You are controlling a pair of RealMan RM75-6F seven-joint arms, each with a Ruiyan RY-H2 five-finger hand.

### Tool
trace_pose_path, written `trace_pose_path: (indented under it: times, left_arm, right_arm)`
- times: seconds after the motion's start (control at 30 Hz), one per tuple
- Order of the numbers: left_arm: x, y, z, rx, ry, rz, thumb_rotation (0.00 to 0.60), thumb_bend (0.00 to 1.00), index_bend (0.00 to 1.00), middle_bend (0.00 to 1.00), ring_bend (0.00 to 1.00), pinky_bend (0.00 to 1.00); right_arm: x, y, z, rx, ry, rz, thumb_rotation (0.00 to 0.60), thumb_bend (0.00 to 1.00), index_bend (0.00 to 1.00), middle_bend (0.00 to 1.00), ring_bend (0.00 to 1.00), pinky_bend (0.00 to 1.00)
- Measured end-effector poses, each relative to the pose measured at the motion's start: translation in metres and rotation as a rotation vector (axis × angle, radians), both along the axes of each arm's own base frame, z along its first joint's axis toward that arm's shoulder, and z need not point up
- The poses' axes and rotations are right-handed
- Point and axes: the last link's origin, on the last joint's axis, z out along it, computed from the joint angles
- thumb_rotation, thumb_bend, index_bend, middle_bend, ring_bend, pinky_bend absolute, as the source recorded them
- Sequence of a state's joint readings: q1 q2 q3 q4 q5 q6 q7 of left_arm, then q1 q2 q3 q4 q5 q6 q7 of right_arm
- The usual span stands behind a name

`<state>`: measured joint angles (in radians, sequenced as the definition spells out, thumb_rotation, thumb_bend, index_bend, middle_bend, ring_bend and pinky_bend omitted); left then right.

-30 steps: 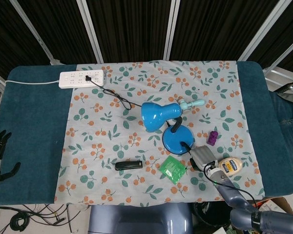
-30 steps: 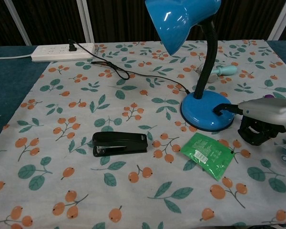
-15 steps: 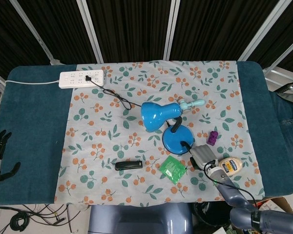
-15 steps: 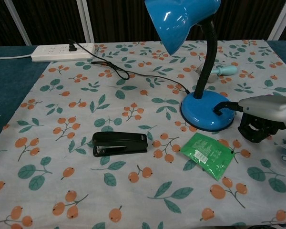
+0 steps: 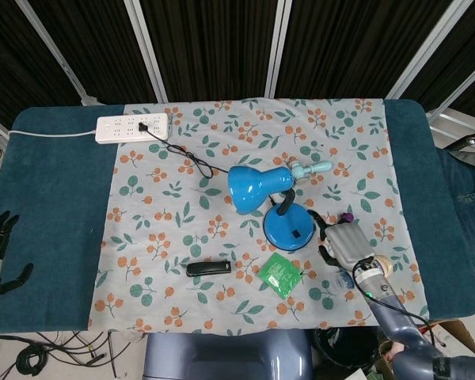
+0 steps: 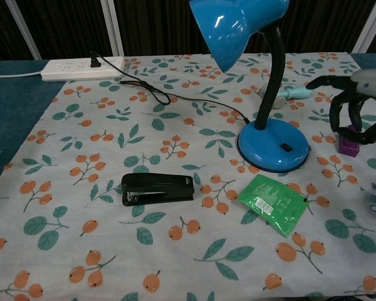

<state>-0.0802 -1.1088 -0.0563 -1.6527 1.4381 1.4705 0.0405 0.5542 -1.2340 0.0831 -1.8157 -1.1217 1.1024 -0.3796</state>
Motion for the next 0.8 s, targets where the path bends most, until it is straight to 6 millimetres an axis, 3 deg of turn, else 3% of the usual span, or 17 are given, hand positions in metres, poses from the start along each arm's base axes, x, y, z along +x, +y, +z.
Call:
trace_pose_path:
  times: [0.23,0.37,0.57,0.8]
  left_arm:
    - [0.002,0.0,-0.001,0.0,0.003,-0.003,0.6,0.29,0.0,0.0,0.0,0.0]
    - [0.002,0.0,-0.002,0.0,0.004,-0.006,0.6,0.29,0.0,0.0,0.0,0.0]
    - [0.003,0.0,-0.002,0.003,0.006,-0.01,0.6,0.29,0.0,0.0,0.0,0.0]
    - [0.003,-0.001,-0.002,0.002,0.007,-0.011,0.6,0.29,0.0,0.0,0.0,0.0]
  right_arm:
    - [-0.016,0.036,0.048,-0.195,0.0,0.002,0.6,0.23,0.0,0.11,0.18,0.14]
    - [-0.033,0.065,0.064,-0.284,0.035,-0.011,0.6,0.21,0.0,0.08,0.15,0.13]
    - [-0.061,0.1,0.07,-0.366,0.103,-0.039,0.6,0.21,0.0,0.08,0.15,0.13]
    - [-0.082,0.112,0.064,-0.395,0.163,-0.023,0.6,0.21,0.0,0.08,0.15,0.13]
